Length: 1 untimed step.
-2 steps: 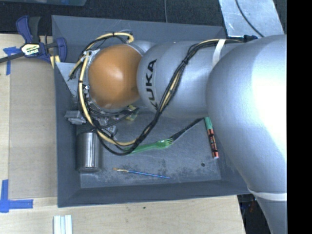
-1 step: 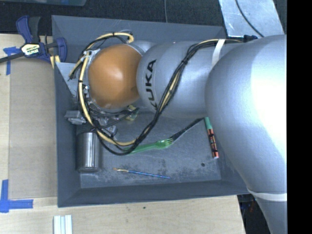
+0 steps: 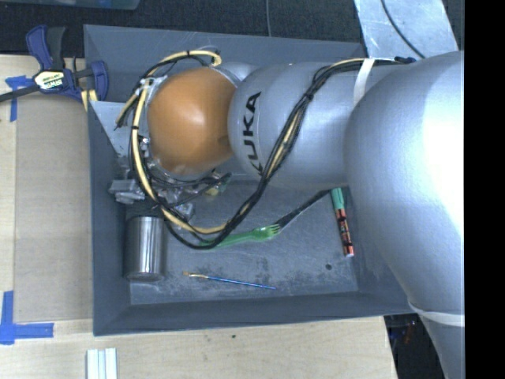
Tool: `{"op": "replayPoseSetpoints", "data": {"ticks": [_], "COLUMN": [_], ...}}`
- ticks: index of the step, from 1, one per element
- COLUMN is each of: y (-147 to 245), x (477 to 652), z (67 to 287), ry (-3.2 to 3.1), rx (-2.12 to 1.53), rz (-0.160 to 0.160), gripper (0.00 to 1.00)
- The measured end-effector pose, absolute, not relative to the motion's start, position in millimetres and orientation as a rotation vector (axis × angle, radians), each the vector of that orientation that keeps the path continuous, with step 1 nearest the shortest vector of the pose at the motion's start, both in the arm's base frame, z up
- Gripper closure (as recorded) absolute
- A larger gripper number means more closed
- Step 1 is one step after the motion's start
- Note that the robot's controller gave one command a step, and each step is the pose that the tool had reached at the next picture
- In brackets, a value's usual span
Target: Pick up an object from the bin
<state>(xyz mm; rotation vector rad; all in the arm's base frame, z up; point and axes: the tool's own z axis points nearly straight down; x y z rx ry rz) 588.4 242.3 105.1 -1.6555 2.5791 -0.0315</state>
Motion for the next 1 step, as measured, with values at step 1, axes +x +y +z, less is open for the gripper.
{"op": "replayPoseSetpoints", "data": {"ticks": [1], "y": [242.8], "x": [587.6], "z": [130.8], "ry": [2.58], "rx": [-1.66], "rz": [-0.034], "gripper": [1.0]}}
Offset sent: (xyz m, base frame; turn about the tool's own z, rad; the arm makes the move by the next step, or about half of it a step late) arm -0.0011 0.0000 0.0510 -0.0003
